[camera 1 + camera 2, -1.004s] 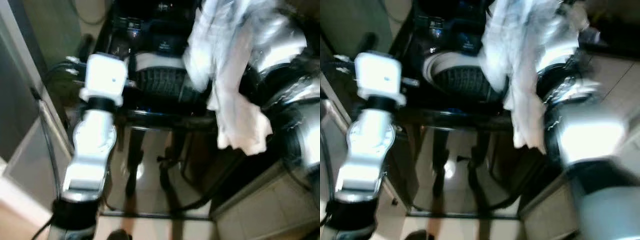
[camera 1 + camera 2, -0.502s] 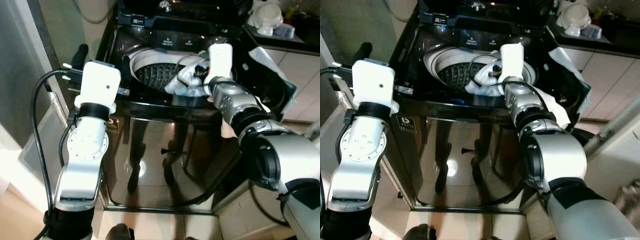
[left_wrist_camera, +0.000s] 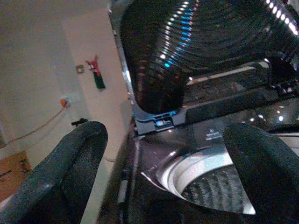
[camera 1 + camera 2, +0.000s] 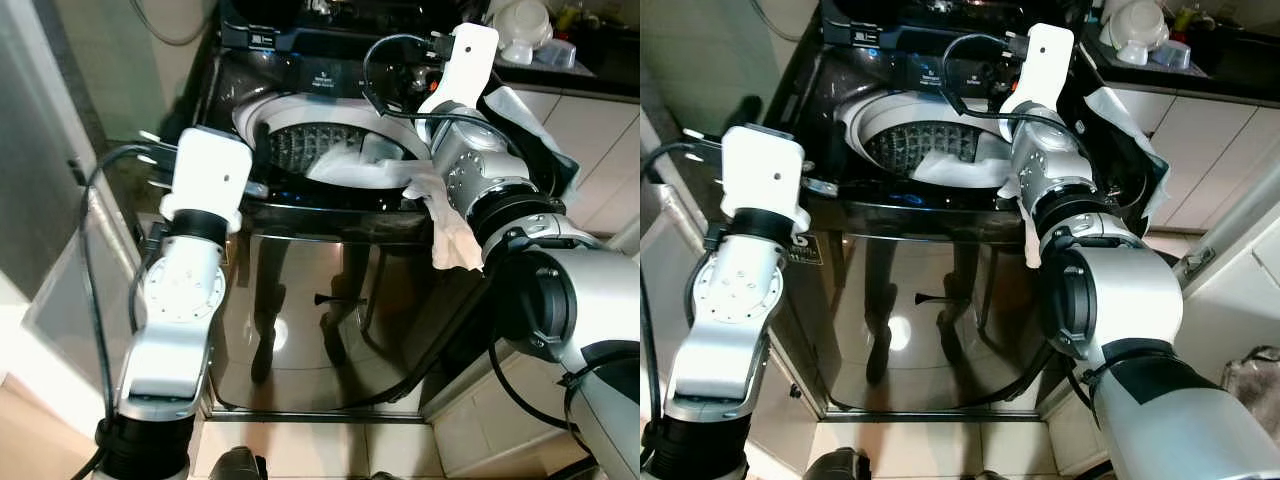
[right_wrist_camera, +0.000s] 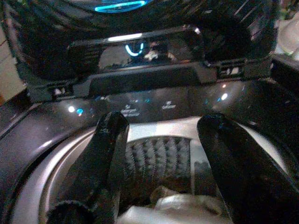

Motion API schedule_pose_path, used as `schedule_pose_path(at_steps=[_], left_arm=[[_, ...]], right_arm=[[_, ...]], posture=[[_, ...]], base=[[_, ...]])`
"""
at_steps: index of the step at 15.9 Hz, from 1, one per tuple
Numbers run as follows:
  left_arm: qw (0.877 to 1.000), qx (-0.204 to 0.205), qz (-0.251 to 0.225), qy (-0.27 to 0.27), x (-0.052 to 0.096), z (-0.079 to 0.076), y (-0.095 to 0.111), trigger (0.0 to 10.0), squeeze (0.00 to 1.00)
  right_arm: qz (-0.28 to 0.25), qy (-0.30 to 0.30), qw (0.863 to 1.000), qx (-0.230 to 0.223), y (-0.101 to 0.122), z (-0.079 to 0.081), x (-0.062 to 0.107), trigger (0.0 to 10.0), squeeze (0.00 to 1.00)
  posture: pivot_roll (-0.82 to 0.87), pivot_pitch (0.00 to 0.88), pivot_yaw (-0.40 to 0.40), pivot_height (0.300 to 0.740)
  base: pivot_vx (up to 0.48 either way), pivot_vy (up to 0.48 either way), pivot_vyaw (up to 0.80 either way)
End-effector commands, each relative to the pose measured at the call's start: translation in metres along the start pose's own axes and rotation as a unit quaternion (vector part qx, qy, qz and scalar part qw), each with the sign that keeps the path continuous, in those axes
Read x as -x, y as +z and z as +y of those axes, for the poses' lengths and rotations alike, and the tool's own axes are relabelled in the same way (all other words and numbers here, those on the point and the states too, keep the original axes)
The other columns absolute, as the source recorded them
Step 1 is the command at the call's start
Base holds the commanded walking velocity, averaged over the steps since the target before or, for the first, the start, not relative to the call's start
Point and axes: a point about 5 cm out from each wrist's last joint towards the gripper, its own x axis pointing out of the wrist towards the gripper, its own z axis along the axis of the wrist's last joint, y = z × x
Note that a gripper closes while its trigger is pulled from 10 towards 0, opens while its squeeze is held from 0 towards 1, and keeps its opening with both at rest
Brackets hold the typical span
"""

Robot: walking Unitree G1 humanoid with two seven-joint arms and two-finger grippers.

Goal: Clothes washing

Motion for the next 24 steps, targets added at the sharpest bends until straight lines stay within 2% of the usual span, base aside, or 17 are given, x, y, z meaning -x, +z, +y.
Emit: schedule_pose_path(at_steps=[1, 2, 3, 4, 5, 6, 7, 8, 9, 10, 11, 12, 14, 16, 18, 20, 24], left_arm=[[1.0, 0.007, -0.009, -0.009, -0.002, -0.004, 0.002, 10.0, 0.0], [1.0, 0.007, -0.007, -0.011, -0.001, -0.004, 0.0, 10.0, 0.0], [1.0, 0.009, -0.005, -0.012, 0.001, -0.005, 0.0, 10.0, 0.0], [1.0, 0.016, 0.006, -0.019, 0.007, -0.008, -0.005, 10.0, 0.0], [0.999, 0.018, 0.015, -0.038, 0.011, -0.013, -0.01, 10.0, 0.0], [0.999, 0.018, 0.015, -0.044, 0.011, -0.015, -0.01, 10.0, 0.0], [0.998, -0.008, 0.025, -0.057, 0.015, -0.018, -0.02, 10.0, 0.0], [0.998, -0.001, 0.037, -0.052, 0.02, -0.018, -0.027, 10.0, 0.0], [0.998, 0.003, 0.04, -0.05, 0.02, -0.019, -0.029, 10.0, 0.0], [0.998, 0.007, 0.039, -0.051, 0.02, -0.021, -0.028, 10.0, 0.0], [0.998, 0.007, 0.037, -0.052, 0.023, -0.019, -0.027, 10.0, 0.0], [0.997, -0.001, 0.046, -0.056, 0.033, -0.014, -0.026, 10.0, 0.0], [0.997, -0.014, 0.059, -0.053, 0.048, -0.003, -0.023, 10.0, 0.0], [0.995, -0.03, 0.075, -0.05, 0.061, 0.007, -0.02, 10.0, 0.0], [0.994, -0.044, 0.083, -0.046, 0.07, 0.016, -0.013, 10.0, 0.0], [0.994, -0.048, 0.091, -0.038, 0.074, 0.019, -0.011, 10.0, 0.0], [0.994, -0.044, 0.094, -0.024, 0.072, 0.017, -0.011, 10.0, 0.0]], right_arm=[[-0.071, -0.017, 0.995, 0.061, 0.022, -0.013, 0.002, 10.0, 1.0], [-0.172, -0.033, 0.967, 0.184, 0.035, -0.019, 0.012, 10.0, 0.0], [-0.22, -0.039, 0.947, 0.232, 0.031, -0.024, 0.025, 10.0, 0.0], [-0.251, -0.046, 0.932, 0.259, 0.01, -0.032, 0.057, 10.0, 0.0], [-0.247, -0.045, 0.931, 0.264, -0.021, -0.033, 0.085, 10.0, 0.0], [-0.257, -0.041, 0.931, 0.257, -0.03, -0.032, 0.101, 10.0, 0.0], [-0.258, 0.021, 0.929, 0.265, -0.05, -0.032, 0.137, 10.0, 0.0], [-0.219, 0.017, 0.94, 0.26, -0.063, -0.043, 0.155, 10.0, 0.0], [-0.204, 0.009, 0.942, 0.265, -0.066, -0.046, 0.161, 10.0, 0.0], [-0.173, -0.013, 0.952, 0.252, -0.077, -0.051, 0.162, 10.0, 0.0], [-0.158, -0.014, 0.959, 0.237, -0.083, -0.048, 0.16, 10.0, 0.0], [-0.136, -0.019, 0.966, 0.217, -0.092, -0.046, 0.15, 10.0, 0.0], [-0.114, -0.025, 0.97, 0.211, -0.102, -0.044, 0.139, 10.0, 0.0], [-0.093, -0.042, 0.973, 0.205, -0.11, -0.044, 0.114, 10.0, 0.0], [-0.083, -0.047, 0.975, 0.202, -0.114, -0.04, 0.099, 10.0, 0.0], [-0.089, -0.039, 0.976, 0.195, -0.109, -0.03, 0.084, 10.0, 0.0], [-0.18, -0.001, 0.966, 0.183, -0.053, 0.005, 0.047, 10.0, 0.0]], posture=[[0.1, 0.006, -0.076, 0.74], [0.08, 0.005, -0.086, 0.74], [0.07, 0.017, -0.086, 0.74], [0.04, 0.036, -0.075, 0.74], [0.02, 0.036, -0.06, 0.74], [0.01, 0.039, -0.051, 0.74], [0.0, 0.015, -0.047, 0.74], [-0.01, 0.0, -0.049, 0.74], [-0.01, 0.0, -0.048, 0.74], [0.0, 0.002, -0.049, 0.74], [0.01, 0.037, -0.039, 0.74], [0.05, 0.101, -0.025, 0.74], [0.12, 0.167, -0.01, 0.74], [0.18, 0.206, 0.007, 0.74], [0.24, 0.225, 0.008, 0.74], [0.26, 0.228, 0.007, 0.74], [0.27, 0.188, -0.028, 0.74]], base=[[0.0, 0.0, 0.0], [0.0, 0.0, 0.0], [0.0, 0.0, 0.0], [0.0, 0.0, 0.0], [0.0, 0.0, 0.0], [0.0, 0.0, 0.0], [0.0, 0.0, 0.0], [0.0, 0.0, 0.0], [0.0, 0.0, 0.0], [0.0, 0.0, 0.0], [0.0, 0.0, 0.0], [0.0, 0.0, 0.0], [0.0, 0.0, 0.0], [0.0, 0.0, 0.0], [0.0, 0.0, 0.0], [0.0, 0.0, 0.0], [0.0, 0.0, 0.0]])
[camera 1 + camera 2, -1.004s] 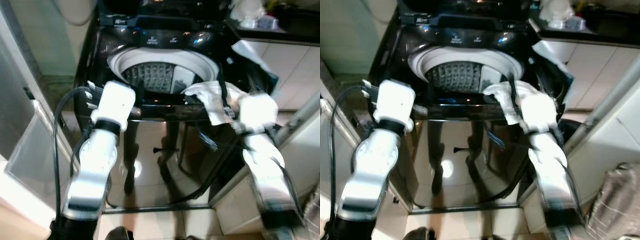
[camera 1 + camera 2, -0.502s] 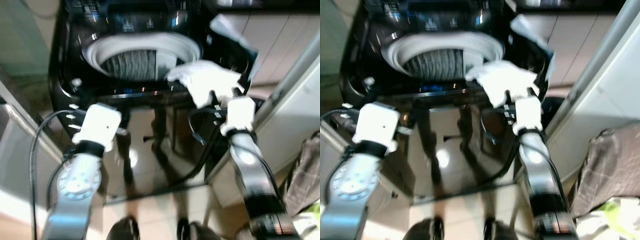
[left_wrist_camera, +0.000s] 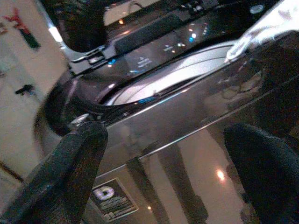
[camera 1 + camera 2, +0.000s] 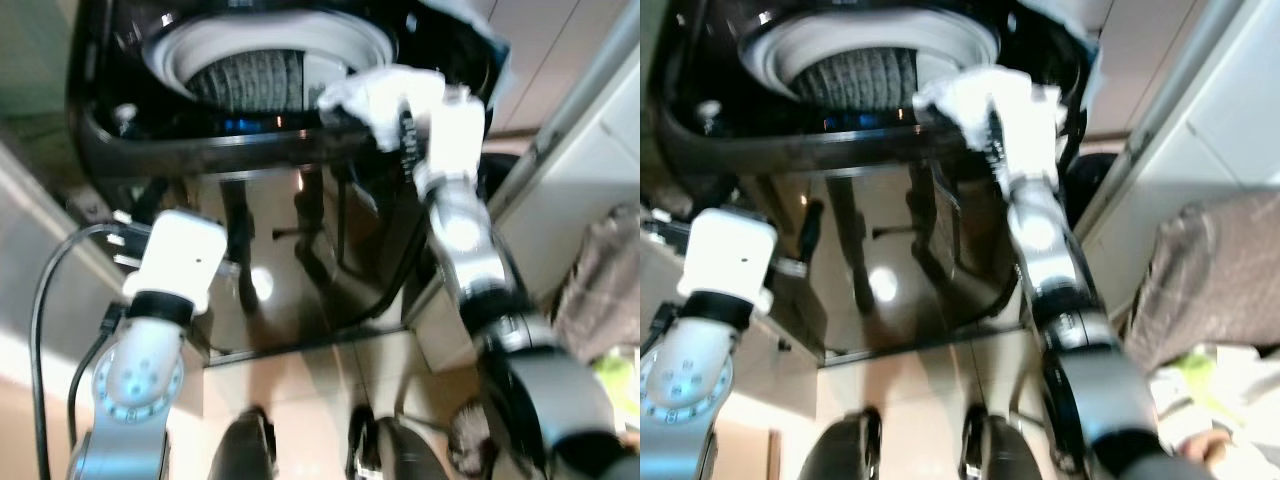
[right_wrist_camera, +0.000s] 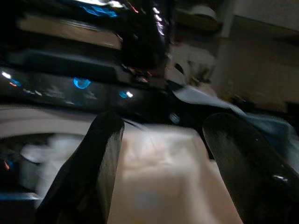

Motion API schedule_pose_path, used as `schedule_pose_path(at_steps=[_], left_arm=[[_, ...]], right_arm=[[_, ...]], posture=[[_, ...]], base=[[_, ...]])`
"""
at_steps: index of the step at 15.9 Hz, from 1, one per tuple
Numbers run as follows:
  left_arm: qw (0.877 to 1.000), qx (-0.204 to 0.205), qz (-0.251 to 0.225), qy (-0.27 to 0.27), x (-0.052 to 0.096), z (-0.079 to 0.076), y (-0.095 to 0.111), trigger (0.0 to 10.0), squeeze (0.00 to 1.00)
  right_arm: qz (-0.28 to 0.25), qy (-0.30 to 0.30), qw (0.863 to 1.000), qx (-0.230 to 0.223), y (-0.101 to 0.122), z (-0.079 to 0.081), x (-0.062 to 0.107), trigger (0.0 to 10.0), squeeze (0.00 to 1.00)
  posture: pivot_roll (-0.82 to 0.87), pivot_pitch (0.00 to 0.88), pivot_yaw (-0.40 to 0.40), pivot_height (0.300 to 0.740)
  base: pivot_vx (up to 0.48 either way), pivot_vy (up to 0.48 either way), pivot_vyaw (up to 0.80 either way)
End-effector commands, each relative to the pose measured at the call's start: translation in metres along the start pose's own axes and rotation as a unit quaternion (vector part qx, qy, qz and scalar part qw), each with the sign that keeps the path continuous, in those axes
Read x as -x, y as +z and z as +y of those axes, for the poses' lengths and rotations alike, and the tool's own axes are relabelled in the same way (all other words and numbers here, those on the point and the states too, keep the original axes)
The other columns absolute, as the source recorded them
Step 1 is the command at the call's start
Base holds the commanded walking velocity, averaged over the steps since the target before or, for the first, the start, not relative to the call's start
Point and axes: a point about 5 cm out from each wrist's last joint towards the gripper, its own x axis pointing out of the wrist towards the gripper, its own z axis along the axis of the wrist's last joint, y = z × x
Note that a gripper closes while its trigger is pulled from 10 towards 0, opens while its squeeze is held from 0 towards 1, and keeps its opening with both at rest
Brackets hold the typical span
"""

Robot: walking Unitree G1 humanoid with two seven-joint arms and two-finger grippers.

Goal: Clothes washing

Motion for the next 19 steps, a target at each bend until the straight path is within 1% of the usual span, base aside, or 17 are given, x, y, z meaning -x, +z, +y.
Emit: schedule_pose_path(at_steps=[1, 2, 3, 4, 5, 6, 7, 9, 10, 12, 13, 15, 16, 17, 18, 19], left_arm=[[1.0, -0.003, 0.001, 0.005, -0.003, -0.001, -0.002, 10.0, 0.0], [1.0, 0.0, -0.001, 0.011, -0.008, -0.004, -0.003, 10.0, 0.0], [1.0, 0.004, -0.004, 0.015, -0.012, -0.006, -0.005, 10.0, 0.0], [1.0, 0.006, -0.012, 0.017, -0.021, -0.009, -0.006, 10.0, 0.0], [1.0, 0.009, -0.02, 0.018, -0.026, -0.01, -0.005, 10.0, 0.0], [0.999, 0.014, -0.031, 0.021, -0.034, -0.012, -0.004, 10.0, 0.0], [0.999, 0.014, -0.031, 0.018, -0.035, -0.014, -0.006, 10.0, 0.0], [0.999, 0.015, -0.027, 0.015, -0.034, -0.016, -0.009, 10.0, 0.0], [1.0, 0.012, -0.019, 0.008, -0.033, -0.017, -0.013, 10.0, 0.0], [1.0, 0.013, -0.02, 0.001, -0.03, -0.017, -0.014, 10.0, 0.0], [1.0, 0.013, -0.02, 0.0, -0.028, -0.016, -0.013, 10.0, 0.0], [1.0, 0.01, -0.016, -0.009, -0.021, -0.013, -0.011, 10.0, 0.0], [1.0, 0.006, -0.009, -0.014, -0.015, -0.012, -0.013, 10.0, 0.0], [1.0, 0.006, -0.006, -0.015, -0.013, -0.011, -0.013, 10.0, 0.0], [1.0, 0.003, -0.001, -0.015, -0.007, -0.01, -0.013, 10.0, 0.0], [1.0, 0.003, 0.0, -0.014, -0.006, -0.008, -0.012, 10.0, 0.0]], right_arm=[[0.003, 0.005, 1.0, -0.011, 0.001, 0.003, -0.004, 10.0, 0.0], [-0.01, 0.014, 1.0, -0.015, 0.012, 0.009, -0.015, 10.0, 0.0], [-0.023, 0.024, 0.999, -0.009, 0.022, 0.012, -0.025, 10.0, 0.0], [-0.041, 0.029, 0.999, -0.007, 0.038, 0.011, -0.037, 10.0, 0.0], [-0.047, 0.023, 0.999, -0.008, 0.04, 0.007, -0.038, 10.0, 0.0], [-0.059, 0.014, 0.998, -0.016, 0.028, 0.001, -0.024, 10.0, 0.0], [-0.059, 0.006, 0.998, -0.017, 0.019, -0.002, -0.012, 10.0, 0.0], [-0.048, -0.002, 0.999, -0.014, 0.005, -0.003, 0.006, 10.0, 0.0], [-0.028, -0.009, 0.999, -0.023, -0.007, -0.003, 0.02, 10.0, 0.0], [-0.002, -0.018, 0.999, -0.031, -0.021, -0.005, 0.035, 10.0, 0.0], [0.007, -0.018, 0.999, -0.03, -0.024, -0.005, 0.037, 10.0, 0.0], [0.026, -0.014, 0.999, -0.016, -0.03, -0.006, 0.036, 10.0, 0.0], [0.038, -0.01, 0.999, -0.007, -0.032, -0.006, 0.031, 10.0, 0.0], [0.043, -0.011, 0.999, -0.006, -0.032, -0.007, 0.028, 10.0, 0.0], [0.052, -0.014, 0.999, 0.0, -0.03, -0.008, 0.02, 10.0, 0.0], [0.055, -0.014, 0.998, 0.001, -0.029, -0.008, 0.017, 10.0, 0.0]], posture=[[0.27, 0.158, -0.052, 0.74], [0.27, 0.128, -0.067, 0.74], [0.26, 0.097, -0.077, 0.74], [0.24, 0.048, -0.092, 0.74], [0.23, 0.035, -0.097, 0.74], [0.2, 0.024, -0.093, 0.74], [0.18, 0.033, -0.089, 0.74], [0.16, 0.051, -0.073, 0.74], [0.16, 0.065, -0.06, 0.74], [0.16, 0.099, -0.041, 0.74], [0.16, 0.12, -0.031, 0.74], [0.19, 0.174, -0.011, 0.74], [0.2, 0.199, -0.004, 0.74], [0.21, 0.208, -0.003, 0.74], [0.23, 0.22, -0.005, 0.74], [0.23, 0.22, -0.005, 0.74]], base=[[0.0, 0.0, 0.0], [0.0, 0.0, 0.0], [0.0, 0.0, 0.0], [0.0, 0.0, 0.0], [0.0, 0.0, 0.0], [0.0, 0.0, 0.0], [0.0, 0.0, 0.0], [0.0, 0.0, 0.0], [0.0, 0.0, 0.0], [0.0, 0.0, 0.0], [0.0, 0.0, 0.0], [0.0, 0.0, 0.0], [0.0, 0.0, 0.0], [0.0, 0.0, 0.0], [0.0, 0.0, 0.0], [0.0, 0.0, 0.0]])
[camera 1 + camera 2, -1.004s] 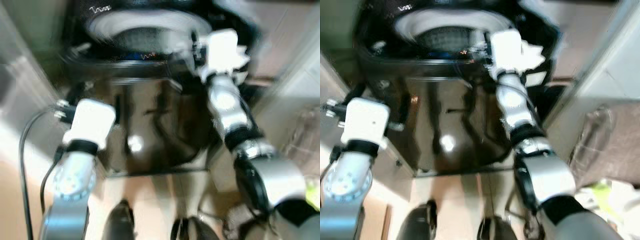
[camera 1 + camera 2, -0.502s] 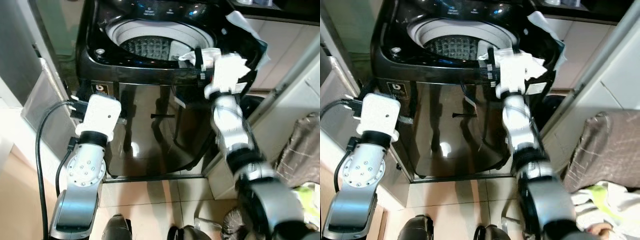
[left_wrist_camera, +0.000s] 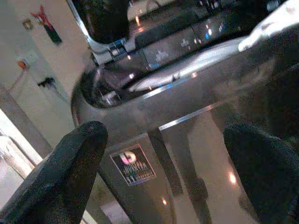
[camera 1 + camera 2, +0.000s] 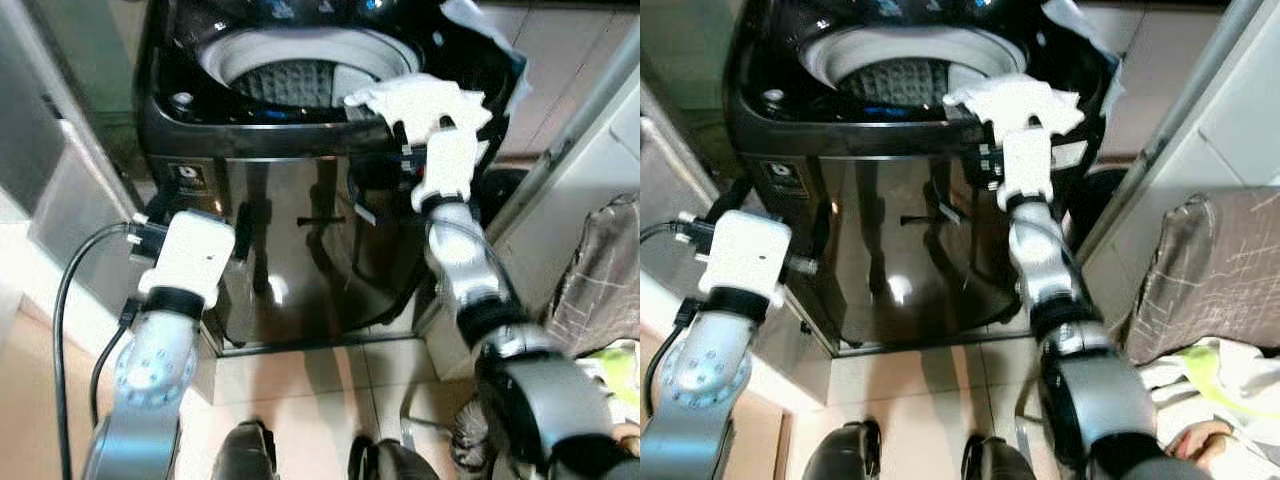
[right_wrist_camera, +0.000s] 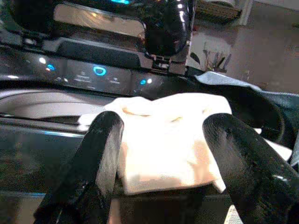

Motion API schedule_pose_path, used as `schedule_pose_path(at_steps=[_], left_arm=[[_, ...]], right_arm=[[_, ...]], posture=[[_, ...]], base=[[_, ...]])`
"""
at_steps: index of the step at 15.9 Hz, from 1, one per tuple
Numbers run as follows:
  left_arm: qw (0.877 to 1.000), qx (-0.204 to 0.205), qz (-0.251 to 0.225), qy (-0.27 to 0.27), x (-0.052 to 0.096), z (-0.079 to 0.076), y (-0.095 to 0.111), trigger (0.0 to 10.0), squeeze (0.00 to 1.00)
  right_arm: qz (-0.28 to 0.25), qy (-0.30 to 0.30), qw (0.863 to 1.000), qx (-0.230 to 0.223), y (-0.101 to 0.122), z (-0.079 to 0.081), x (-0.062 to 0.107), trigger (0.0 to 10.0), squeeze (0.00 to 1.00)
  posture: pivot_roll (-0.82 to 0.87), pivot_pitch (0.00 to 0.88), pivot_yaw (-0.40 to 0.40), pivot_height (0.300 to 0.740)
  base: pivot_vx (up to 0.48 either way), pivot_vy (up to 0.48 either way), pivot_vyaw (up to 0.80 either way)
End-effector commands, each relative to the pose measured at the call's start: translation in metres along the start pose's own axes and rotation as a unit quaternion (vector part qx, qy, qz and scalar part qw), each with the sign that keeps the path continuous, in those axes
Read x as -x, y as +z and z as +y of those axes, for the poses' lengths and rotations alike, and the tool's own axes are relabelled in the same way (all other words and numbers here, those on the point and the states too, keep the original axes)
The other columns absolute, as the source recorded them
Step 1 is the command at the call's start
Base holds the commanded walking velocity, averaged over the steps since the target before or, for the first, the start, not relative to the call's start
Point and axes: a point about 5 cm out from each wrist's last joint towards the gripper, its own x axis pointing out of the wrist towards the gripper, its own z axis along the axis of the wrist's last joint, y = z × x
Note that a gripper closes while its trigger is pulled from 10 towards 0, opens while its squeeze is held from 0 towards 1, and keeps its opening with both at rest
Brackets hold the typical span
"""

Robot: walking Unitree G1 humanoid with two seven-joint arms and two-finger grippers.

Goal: Clothes washing

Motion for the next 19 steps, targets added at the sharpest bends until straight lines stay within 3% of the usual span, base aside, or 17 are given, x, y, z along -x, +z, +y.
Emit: schedule_pose_path(at_steps=[1, 8, 11, 13, 19], left_arm=[[1.0, -0.002, -0.005, -0.002, 0.002, 0.002, 0.005, 10.0, 0.0], [1.0, -0.01, 0.024, 0.008, 0.024, 0.009, 0.007, 10.0, 0.0], [0.999, -0.011, 0.031, 0.013, 0.028, 0.01, 0.008, 10.0, 0.0], [0.999, -0.008, 0.038, 0.017, 0.031, 0.008, 0.009, 10.0, 0.0], [0.999, -0.004, 0.043, 0.019, 0.028, 0.004, 0.006, 10.0, 0.0]], right_arm=[[0.008, -0.004, 1.0, 0.002, -0.001, -0.001, -0.002, 10.0, 0.0], [0.068, 0.0, 0.997, 0.026, 0.004, 0.006, -0.022, 10.0, 0.0], [0.053, 0.003, 0.998, 0.031, 0.018, 0.009, -0.033, 10.0, 0.0], [0.033, 0.022, 0.999, 0.033, 0.041, 0.018, -0.047, 10.0, 0.0], [-0.013, 0.047, 0.999, 0.013, 0.075, 0.035, -0.062, 10.0, 0.0]], posture=[[0.24, 0.228, -0.008, 0.74], [0.32, 0.28, -0.026, 0.74], [0.33, 0.286, -0.037, 0.74], [0.33, 0.284, -0.05, 0.74], [0.32, 0.259, -0.064, 0.74]], base=[[0.0, 0.0, 0.0], [0.0, 0.0, 0.0], [0.0, 0.0, 0.0], [0.0, 0.0, 0.0], [0.0, 0.0, 0.0]])
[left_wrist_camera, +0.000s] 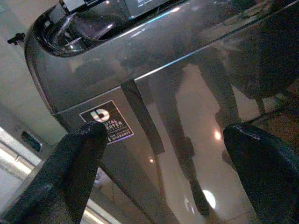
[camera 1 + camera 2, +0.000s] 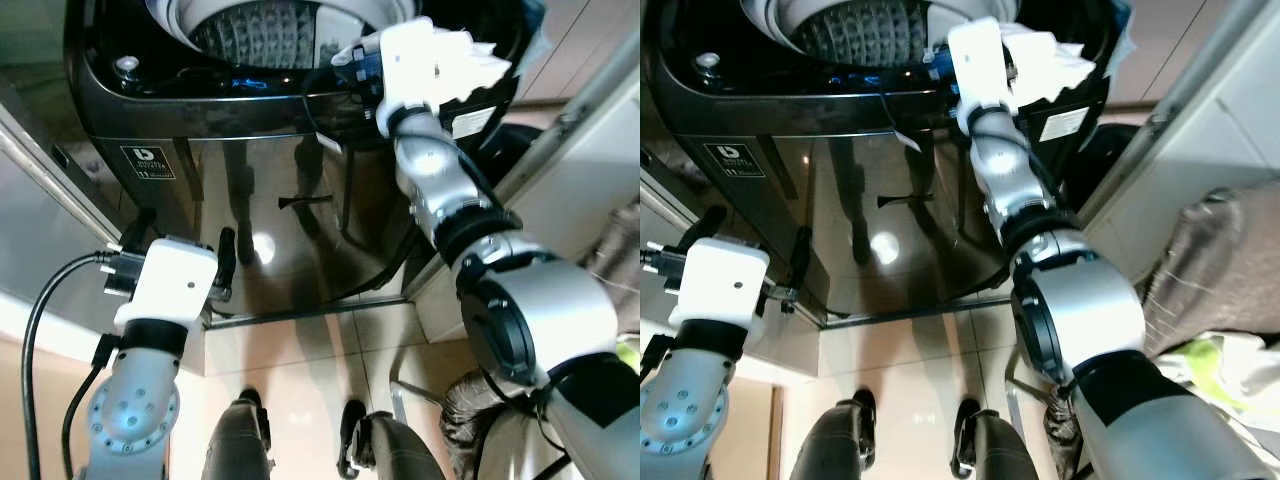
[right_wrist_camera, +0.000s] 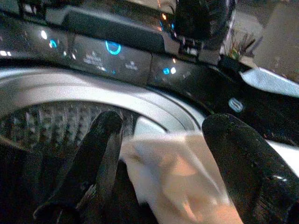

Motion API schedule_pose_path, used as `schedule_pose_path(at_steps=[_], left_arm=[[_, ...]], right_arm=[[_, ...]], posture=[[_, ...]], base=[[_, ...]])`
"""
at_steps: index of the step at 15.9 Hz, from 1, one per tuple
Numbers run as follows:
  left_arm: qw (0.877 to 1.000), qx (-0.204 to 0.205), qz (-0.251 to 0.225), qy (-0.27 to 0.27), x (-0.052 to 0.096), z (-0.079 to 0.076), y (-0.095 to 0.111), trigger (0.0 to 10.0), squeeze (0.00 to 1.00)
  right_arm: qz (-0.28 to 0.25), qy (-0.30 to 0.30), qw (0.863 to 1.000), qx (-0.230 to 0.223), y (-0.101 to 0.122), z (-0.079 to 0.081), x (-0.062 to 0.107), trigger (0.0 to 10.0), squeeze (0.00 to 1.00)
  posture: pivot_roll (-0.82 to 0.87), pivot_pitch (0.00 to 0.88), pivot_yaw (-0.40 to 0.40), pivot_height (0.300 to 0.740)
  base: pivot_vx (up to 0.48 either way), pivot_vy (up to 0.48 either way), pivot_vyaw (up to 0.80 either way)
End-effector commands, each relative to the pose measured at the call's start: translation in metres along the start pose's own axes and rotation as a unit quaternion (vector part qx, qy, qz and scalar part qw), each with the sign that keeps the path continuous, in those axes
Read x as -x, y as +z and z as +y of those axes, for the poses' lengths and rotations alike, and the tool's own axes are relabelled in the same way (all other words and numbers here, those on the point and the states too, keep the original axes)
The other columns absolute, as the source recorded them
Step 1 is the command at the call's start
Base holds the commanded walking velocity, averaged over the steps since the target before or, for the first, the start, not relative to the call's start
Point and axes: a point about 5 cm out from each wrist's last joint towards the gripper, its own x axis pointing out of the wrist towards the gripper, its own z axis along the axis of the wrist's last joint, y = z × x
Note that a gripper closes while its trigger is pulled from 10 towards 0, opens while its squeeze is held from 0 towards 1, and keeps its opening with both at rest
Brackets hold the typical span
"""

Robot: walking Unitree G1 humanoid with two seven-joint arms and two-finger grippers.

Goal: Clothes washing

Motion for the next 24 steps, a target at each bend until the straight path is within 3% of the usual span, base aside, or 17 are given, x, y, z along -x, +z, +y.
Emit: schedule_pose_path(at_steps=[1, 2, 3, 5, 7, 9, 11, 14, 16, 24], left_arm=[[1.0, 0.002, -0.004, 0.001, -0.001, -0.002, 0.0, 10.0, 0.0], [1.0, 0.003, -0.007, 0.003, -0.003, -0.003, 0.0, 10.0, 0.0], [1.0, 0.01, -0.019, 0.003, -0.015, -0.006, -0.001, 10.0, 0.0], [0.999, 0.017, -0.032, 0.0, -0.024, -0.01, 0.0, 10.0, 0.0], [0.999, 0.021, -0.039, -0.014, -0.031, -0.015, 0.0, 10.0, 0.0], [0.999, 0.023, -0.042, -0.021, -0.034, -0.018, -0.001, 10.0, 0.0], [0.998, 0.026, -0.05, -0.028, -0.039, -0.02, -0.001, 10.0, 0.0], [0.997, 0.025, -0.056, -0.036, -0.041, -0.021, -0.001, 10.0, 0.0], [0.998, 0.019, -0.057, -0.034, -0.04, -0.018, -0.001, 10.0, 0.0], [0.999, 0.008, -0.047, -0.011, -0.027, -0.01, -0.003, 10.0, 0.0]], right_arm=[[-0.013, -0.009, 1.0, -0.015, 0.004, -0.004, -0.001, 10.0, 0.0], [-0.02, -0.013, 1.0, -0.016, 0.005, -0.006, -0.001, 10.0, 0.0], [-0.068, -0.034, 0.997, -0.015, 0.005, -0.014, 0.006, 10.0, 0.0], [-0.117, -0.059, 0.991, -0.015, -0.002, -0.019, 0.022, 10.0, 0.0], [-0.116, -0.096, 0.988, -0.007, -0.019, -0.032, 0.04, 10.0, 0.0], [-0.106, -0.13, 0.986, -0.004, -0.027, -0.047, 0.048, 10.0, 0.0], [-0.074, -0.16, 0.984, 0.0, -0.044, -0.063, 0.058, 10.0, 0.0], [0.066, -0.185, 0.98, -0.022, -0.081, -0.076, 0.064, 10.0, 0.0], [0.114, -0.194, 0.974, -0.038, -0.089, -0.076, 0.063, 10.0, 0.0], [0.123, -0.158, 0.978, -0.053, -0.072, -0.057, 0.041, 10.0, 0.0]], posture=[[0.31, 0.238, -0.07, 0.74], [0.29, 0.216, -0.072, 0.74], [0.24, 0.173, -0.076, 0.74], [0.21, 0.152, -0.071, 0.74], [0.16, 0.135, -0.055, 0.74], [0.15, 0.132, -0.05, 0.74], [0.13, 0.133, -0.035, 0.74], [0.15, 0.144, -0.018, 0.74], [0.16, 0.145, -0.019, 0.74], [0.25, 0.156, -0.052, 0.74]], base=[[0.0, 0.0, 0.0], [0.0, 0.0, 0.0], [0.0, 0.0, 0.0], [0.0, 0.0, 0.0], [0.0, 0.0, 0.0], [0.0, 0.0, 0.0], [0.0, 0.0, 0.0], [0.0, 0.0, 0.0], [0.0, 0.0, 0.0], [0.0, 0.0, 0.0]])
